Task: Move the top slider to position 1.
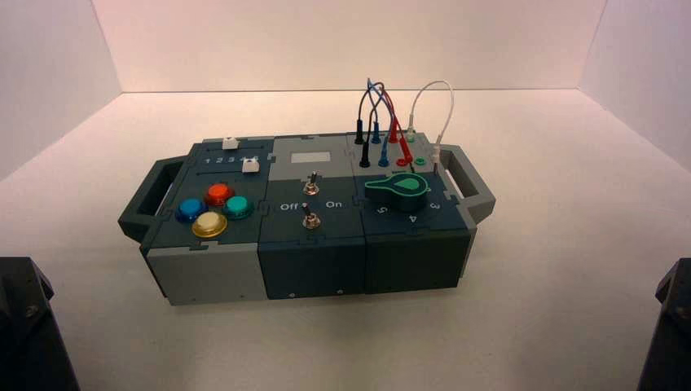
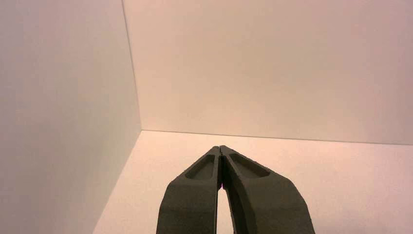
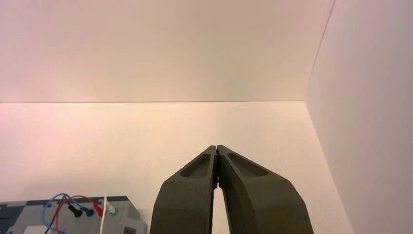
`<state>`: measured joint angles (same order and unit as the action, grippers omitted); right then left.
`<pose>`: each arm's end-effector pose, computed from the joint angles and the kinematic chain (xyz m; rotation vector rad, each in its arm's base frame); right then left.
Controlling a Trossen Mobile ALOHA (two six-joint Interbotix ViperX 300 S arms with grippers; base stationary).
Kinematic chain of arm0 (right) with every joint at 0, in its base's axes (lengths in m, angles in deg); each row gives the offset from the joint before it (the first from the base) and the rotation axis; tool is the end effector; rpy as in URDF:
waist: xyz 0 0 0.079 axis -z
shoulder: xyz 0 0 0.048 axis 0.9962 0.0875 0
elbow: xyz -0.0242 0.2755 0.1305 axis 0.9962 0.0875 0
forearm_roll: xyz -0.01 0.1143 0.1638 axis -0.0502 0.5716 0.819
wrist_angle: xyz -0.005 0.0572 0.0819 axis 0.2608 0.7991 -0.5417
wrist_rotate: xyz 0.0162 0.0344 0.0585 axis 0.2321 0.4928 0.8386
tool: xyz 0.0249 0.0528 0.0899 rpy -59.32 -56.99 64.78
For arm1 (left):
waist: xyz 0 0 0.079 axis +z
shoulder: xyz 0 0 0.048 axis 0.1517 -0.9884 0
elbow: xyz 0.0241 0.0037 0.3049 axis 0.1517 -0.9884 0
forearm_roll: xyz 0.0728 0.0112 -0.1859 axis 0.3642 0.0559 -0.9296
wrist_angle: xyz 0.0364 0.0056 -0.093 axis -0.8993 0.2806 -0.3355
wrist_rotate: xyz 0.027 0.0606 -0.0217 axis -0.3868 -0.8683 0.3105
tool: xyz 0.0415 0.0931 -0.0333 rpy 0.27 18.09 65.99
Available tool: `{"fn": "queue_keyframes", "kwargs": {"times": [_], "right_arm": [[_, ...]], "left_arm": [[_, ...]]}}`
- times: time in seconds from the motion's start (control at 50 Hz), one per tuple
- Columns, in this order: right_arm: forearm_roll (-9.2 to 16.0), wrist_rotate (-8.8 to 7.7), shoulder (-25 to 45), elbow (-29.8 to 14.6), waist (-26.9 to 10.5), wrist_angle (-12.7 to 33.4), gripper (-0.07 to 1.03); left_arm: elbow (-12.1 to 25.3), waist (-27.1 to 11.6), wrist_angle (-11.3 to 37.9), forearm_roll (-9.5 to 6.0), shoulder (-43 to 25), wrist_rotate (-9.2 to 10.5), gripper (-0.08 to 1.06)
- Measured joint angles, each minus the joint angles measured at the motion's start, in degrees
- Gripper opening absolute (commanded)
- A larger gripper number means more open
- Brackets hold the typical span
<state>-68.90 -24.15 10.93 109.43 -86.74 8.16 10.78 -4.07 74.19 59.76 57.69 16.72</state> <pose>0.2179 0.0092 0.2702 0.0350 0.3566 0.0372 0.2276 0.0146 0.2724 -0.0364 0.2188 0.0614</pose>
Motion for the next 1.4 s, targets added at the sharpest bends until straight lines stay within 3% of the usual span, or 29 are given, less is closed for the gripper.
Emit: {"fn": "queue_keyframes", "kwargs": {"times": [0.44, 0.62, 0.82, 1.02, 1.18, 1.4], "right_arm": [[0.0, 0.09, 0.35, 0.0, -0.09, 0.35, -0.02], [0.35, 0.26, 3.43, -0.26, -2.29, 1.93, -0.02], [0.35, 0.26, 9.4, -2.29, -8.35, 5.01, -0.02], [0.53, 0.26, 13.89, -3.25, -14.41, 7.29, -0.02], [1.49, 0.26, 18.46, -4.39, -21.01, 8.7, -0.02], [8.17, 0.35, 28.48, -10.72, -29.0, 9.76, -0.02]], "left_arm": [[0.0, 0.0, 0.97, 0.09, -0.09, -0.09, -0.03], [0.53, -0.62, 6.24, 0.0, -3.52, -0.18, -0.03], [3.25, -6.15, 14.41, 0.09, -10.81, -0.62, -0.03], [5.27, -11.95, 22.06, 0.09, -12.39, -0.88, -0.03], [5.63, -12.57, 26.98, 0.09, -12.48, -1.93, -0.03], [6.94, -12.66, 29.88, 0.09, -14.94, -2.11, -0.03]]}}
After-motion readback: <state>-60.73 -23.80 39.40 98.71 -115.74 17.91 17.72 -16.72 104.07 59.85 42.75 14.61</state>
